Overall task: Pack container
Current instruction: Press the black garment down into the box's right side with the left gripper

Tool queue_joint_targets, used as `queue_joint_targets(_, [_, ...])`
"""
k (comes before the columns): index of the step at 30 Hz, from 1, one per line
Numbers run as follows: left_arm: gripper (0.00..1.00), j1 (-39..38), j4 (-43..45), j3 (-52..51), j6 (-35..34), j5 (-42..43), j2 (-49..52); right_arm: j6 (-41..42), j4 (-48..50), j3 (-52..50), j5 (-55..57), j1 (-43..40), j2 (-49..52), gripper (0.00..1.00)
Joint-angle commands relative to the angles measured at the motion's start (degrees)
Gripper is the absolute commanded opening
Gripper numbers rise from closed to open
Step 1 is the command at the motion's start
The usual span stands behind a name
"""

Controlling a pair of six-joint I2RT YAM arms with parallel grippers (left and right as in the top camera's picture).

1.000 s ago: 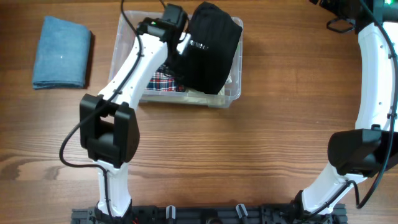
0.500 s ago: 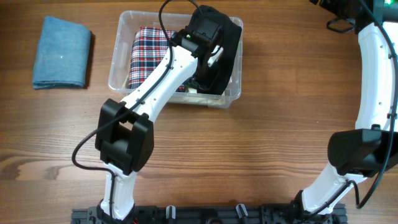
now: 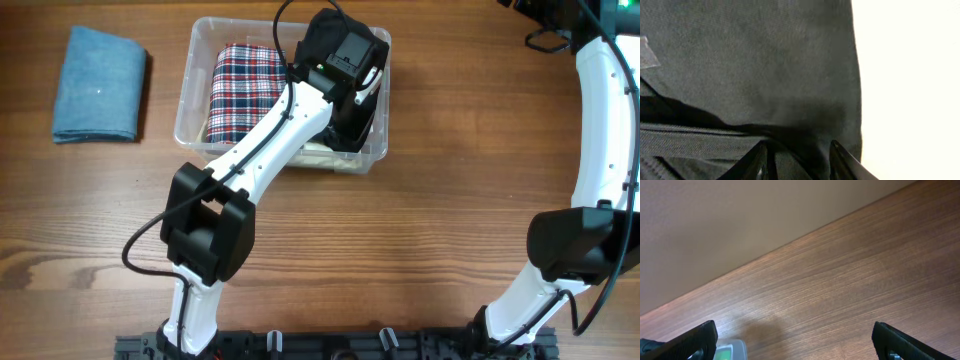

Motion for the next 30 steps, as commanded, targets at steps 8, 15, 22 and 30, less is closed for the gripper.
queue_joint_targets(8, [0.37,-1.14,5.38,0.83,-5.92,9.42,0.09,0.37,0.13,-0.04,0.76,0.15,0.55,1.00])
queue_joint_targets(15, [0.33,-0.37,5.46,1.44,-5.99,5.77,-0.26,0.39,0.13,-0.04,0.76,0.15,0.55,1.00])
queue_joint_targets(22, [0.46,4.70,21.03,3.48,-5.27,-5.64,-1.20,0.39,0.13,-0.04,0.76,0.15,0.55,1.00])
queue_joint_targets(30, [0.38,8.00,27.71,3.48,-5.29,-9.18,6.86,0.37,0.13,-0.04,0.76,0.15,0.55,1.00])
